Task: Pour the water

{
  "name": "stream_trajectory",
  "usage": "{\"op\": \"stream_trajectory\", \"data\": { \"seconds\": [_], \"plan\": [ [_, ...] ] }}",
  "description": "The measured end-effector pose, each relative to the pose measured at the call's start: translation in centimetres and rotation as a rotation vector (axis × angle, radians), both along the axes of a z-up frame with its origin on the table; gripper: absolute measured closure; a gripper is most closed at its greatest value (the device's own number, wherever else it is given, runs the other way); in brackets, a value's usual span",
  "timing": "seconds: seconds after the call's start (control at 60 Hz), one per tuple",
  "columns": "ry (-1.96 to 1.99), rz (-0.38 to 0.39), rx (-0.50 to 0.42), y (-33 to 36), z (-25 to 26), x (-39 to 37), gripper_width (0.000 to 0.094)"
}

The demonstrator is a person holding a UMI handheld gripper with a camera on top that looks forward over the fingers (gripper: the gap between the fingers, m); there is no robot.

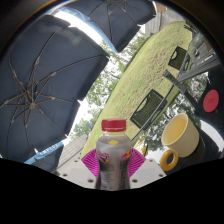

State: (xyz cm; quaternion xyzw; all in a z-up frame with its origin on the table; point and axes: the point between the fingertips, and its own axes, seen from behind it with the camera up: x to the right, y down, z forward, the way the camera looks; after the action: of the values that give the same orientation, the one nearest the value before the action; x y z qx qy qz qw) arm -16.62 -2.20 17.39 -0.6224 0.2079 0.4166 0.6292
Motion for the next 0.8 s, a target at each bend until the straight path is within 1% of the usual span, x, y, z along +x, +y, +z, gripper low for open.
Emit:
{"op": "stream_trajectory", "data": {
  "seconds": [0.033, 0.1, 0.167, 0.267, 0.45, 0.567, 0.617, 0.667, 0.683, 0.733, 0.767, 0.8],
  "plan": [
    [0.111, 0.006, -0.024, 0.9, 0.8, 1.0, 0.0617],
    [0.344, -0.006, -0.067, 2.0, 0.3, 3.2, 0.0611],
    [0.598, -0.035, -0.111, 3.3, 0.0, 6.1, 0.0607],
    [0.83, -0.052, -0.155, 4.2, -0.6, 8.5, 0.0587],
    [1.064, 0.03, -0.246, 5.1, -1.8, 8.3, 0.0579],
    [1.05, 0.07, -0.281, 5.0, -1.9, 7.2, 0.0578],
    [1.007, 0.109, -0.286, 4.5, -1.5, 6.1, 0.0576],
    [0.908, 0.167, -0.252, 3.6, 0.2, 4.9, 0.0578],
    [0.868, 0.184, -0.232, 3.3, 1.9, 4.8, 0.0579],
    [0.685, 0.211, -0.123, 2.2, 4.9, 4.7, 0.0577],
    [0.532, 0.19, -0.011, 1.3, 7.6, 6.0, 0.0576],
    [0.371, 0.14, 0.093, 0.1, 10.9, 8.0, 0.0575]
  ]
}}
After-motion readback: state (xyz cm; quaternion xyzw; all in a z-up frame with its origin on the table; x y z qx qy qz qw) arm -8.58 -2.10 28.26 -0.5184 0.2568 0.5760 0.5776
